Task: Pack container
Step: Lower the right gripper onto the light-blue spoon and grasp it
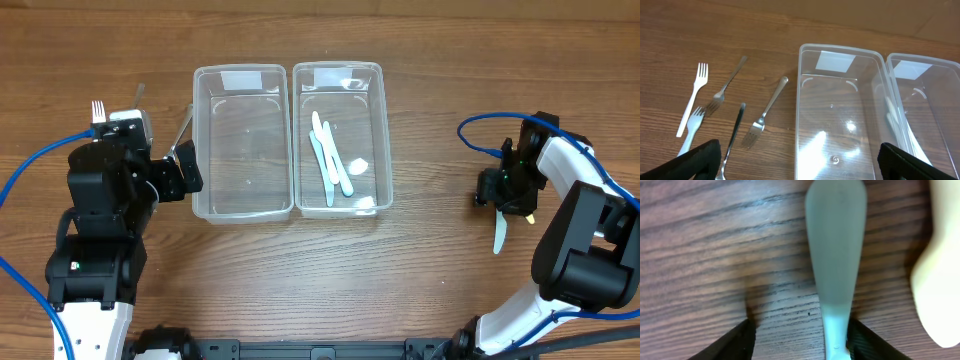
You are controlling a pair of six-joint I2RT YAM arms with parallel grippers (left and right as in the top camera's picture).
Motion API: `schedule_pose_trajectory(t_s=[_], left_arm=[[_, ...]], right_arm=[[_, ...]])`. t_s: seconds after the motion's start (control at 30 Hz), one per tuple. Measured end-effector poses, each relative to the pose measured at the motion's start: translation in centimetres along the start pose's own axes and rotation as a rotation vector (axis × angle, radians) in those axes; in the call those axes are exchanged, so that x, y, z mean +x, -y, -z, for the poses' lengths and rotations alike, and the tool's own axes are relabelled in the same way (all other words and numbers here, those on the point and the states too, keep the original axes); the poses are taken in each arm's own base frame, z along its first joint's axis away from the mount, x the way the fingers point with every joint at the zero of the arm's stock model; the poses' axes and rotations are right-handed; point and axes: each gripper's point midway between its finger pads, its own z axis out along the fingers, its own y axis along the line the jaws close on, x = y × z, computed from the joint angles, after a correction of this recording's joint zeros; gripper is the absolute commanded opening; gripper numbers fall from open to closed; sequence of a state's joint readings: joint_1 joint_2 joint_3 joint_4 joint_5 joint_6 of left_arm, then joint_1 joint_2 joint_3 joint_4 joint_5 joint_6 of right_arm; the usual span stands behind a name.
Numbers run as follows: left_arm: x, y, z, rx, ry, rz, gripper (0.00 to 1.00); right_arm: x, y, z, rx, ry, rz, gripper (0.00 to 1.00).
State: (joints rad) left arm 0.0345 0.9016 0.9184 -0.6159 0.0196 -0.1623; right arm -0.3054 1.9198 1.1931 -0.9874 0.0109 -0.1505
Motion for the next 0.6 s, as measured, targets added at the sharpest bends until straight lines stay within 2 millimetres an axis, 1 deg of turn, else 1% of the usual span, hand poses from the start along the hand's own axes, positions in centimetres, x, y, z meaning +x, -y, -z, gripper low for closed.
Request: schedule_pose_trajectory(t_s=[0.23, 0.33, 0.6], left_arm=[[-0.05, 0.00, 0.00, 0.000, 0.002, 0.000, 1.00], [-0.06, 0.00, 0.00, 0.000, 0.002, 0.000, 1.00], [-0.07, 0.00, 0.00, 0.000, 0.003, 0.000, 1.00]], right_arm=[[-0.02, -0.01, 0.00, -0.001, 0.001, 0.004, 0.40], [-0.01, -0.03, 0.00, -0.001, 0.001, 0.003, 0.39], [-0.06, -0.06, 0.00, -0.004, 0.003, 0.004, 0.26]])
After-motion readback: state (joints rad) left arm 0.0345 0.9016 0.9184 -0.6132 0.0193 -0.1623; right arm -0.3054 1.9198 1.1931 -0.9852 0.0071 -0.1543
